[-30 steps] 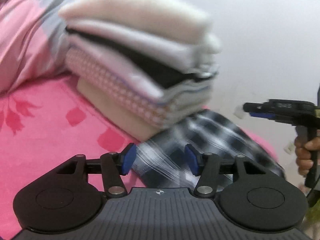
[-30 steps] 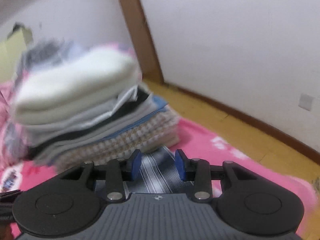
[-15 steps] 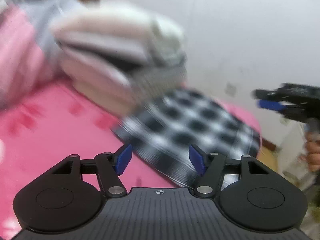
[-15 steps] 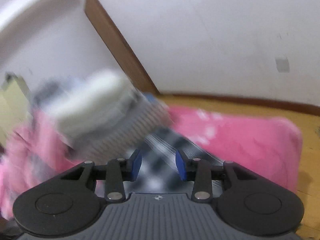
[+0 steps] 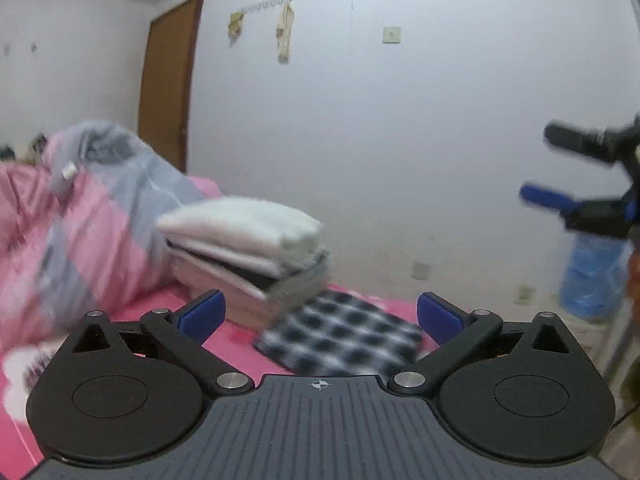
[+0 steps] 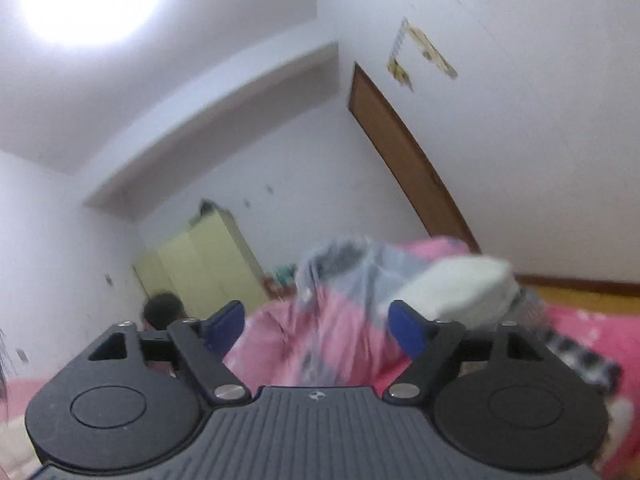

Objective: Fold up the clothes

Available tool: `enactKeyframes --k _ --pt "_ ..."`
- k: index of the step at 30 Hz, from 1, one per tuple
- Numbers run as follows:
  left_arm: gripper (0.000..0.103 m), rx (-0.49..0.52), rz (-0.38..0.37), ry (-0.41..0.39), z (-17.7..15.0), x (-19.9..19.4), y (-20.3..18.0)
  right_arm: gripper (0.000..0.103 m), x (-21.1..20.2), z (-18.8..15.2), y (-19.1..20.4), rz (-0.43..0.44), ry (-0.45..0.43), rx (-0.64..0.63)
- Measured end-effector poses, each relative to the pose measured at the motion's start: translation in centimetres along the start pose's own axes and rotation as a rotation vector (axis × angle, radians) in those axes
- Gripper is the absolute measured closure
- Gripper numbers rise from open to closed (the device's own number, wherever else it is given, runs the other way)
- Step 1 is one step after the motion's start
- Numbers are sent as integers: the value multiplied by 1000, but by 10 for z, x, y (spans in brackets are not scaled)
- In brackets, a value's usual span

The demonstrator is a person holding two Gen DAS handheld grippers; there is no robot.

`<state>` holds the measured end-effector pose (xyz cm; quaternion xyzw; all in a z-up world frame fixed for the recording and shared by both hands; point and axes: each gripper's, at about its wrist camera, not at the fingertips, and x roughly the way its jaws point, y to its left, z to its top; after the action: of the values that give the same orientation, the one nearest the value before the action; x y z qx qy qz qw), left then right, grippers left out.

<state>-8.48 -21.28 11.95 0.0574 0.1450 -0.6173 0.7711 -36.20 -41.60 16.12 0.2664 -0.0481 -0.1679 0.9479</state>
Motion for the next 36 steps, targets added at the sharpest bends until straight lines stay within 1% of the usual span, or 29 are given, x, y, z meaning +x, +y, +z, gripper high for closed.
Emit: enactKeyframes --k 1,2,4,6,7,9,11,13,17,20,23,27,29,30,32,36 --pt "0 -12 0 15 -7 0 -3 5 -5 -10 3 -44 20 -10" --pt "0 -12 17 26 -15 1 -8 3 -8 -21 6 -98 49 -26" --pt "0 4 77 54 -32 2 -16 3 -11 -47 12 -223 122 -70" --pt "0 -10 88 87 -45 3 -17 3 -7 -75 12 -355 187 -105" --pt "0 -18 91 103 -51 3 -18 3 -6 -88 13 -405 209 -118" --pt "0 -44 89 131 -63 3 -18 2 -8 -112 19 -465 240 -141" --pt "0 -80 82 167 -72 2 -19 2 -9 -128 25 -496 262 -143" --pt "0 -107 100 203 -77 2 -22 2 -11 -139 31 -512 279 -138" --pt "0 -150 129 228 -85 -5 -26 0 -6 -148 39 -554 303 -162" --pt "0 -150 182 244 -87 -7 -27 0 1 -156 44 -587 323 -194" --pt "0 -128 260 245 -87 -5 -28 0 7 -163 46 -621 334 -221" --pt "0 -73 326 218 -87 -5 -30 0 14 -169 47 -671 338 -247" --pt "0 -44 339 207 -86 -3 -31 0 16 -171 45 -702 331 -254" --pt "0 -45 339 204 -86 -2 -31 0 17 -171 45 -718 329 -257" --pt "0 -57 336 199 -88 0 -29 0 21 -173 44 -746 330 -266" --pt "0 -100 312 220 -93 10 -25 0 27 -177 45 -784 350 -320"
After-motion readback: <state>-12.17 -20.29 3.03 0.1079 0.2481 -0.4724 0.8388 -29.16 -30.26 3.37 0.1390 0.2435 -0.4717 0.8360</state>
